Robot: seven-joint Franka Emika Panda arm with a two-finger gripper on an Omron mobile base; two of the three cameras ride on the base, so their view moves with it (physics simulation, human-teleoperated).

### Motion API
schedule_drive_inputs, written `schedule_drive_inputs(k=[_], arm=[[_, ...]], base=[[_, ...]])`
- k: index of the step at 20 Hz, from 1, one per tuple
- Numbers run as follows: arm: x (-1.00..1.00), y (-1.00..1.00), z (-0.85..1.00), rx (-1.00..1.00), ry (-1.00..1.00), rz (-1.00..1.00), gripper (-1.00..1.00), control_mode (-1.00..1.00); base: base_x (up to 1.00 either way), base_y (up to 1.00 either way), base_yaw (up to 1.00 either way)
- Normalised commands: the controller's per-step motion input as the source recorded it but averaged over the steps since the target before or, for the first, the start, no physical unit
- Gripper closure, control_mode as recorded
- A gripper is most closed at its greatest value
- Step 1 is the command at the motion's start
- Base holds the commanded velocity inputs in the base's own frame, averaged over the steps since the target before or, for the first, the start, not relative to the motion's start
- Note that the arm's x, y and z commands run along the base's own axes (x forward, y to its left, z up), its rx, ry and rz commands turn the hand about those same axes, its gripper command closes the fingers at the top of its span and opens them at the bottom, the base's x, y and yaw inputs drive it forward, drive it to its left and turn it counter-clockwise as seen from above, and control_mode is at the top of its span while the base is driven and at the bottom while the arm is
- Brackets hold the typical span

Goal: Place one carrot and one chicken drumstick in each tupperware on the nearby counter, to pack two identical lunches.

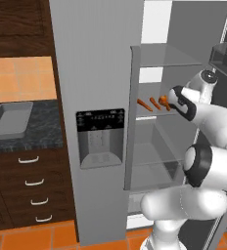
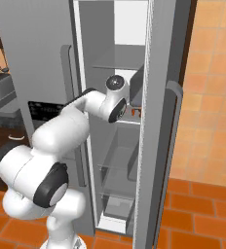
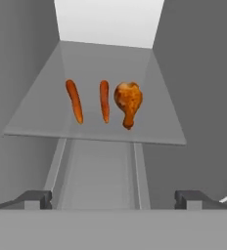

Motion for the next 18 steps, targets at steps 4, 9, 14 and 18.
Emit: schedule_drive_inputs(k=[4, 9, 14, 18], arm=[[0.57, -0.05, -0.20, 0.00, 0.00, 0.00, -1.00, -1.00], [0.42, -0.08, -0.29, 0.00, 0.00, 0.00, -1.00, -1.00], [0.57, -0.30, -0.20, 0.00, 0.05, 0.00, -1.00, -1.00], [0.61, -0.33, -0.14, 0.02, 0.06, 0.00, -1.00, -1.00]], base=[[0.00, 0.00, 0.00], [0.00, 0.00, 0.00], [0.00, 0.00, 0.00], [0.00, 0.00, 0.00]])
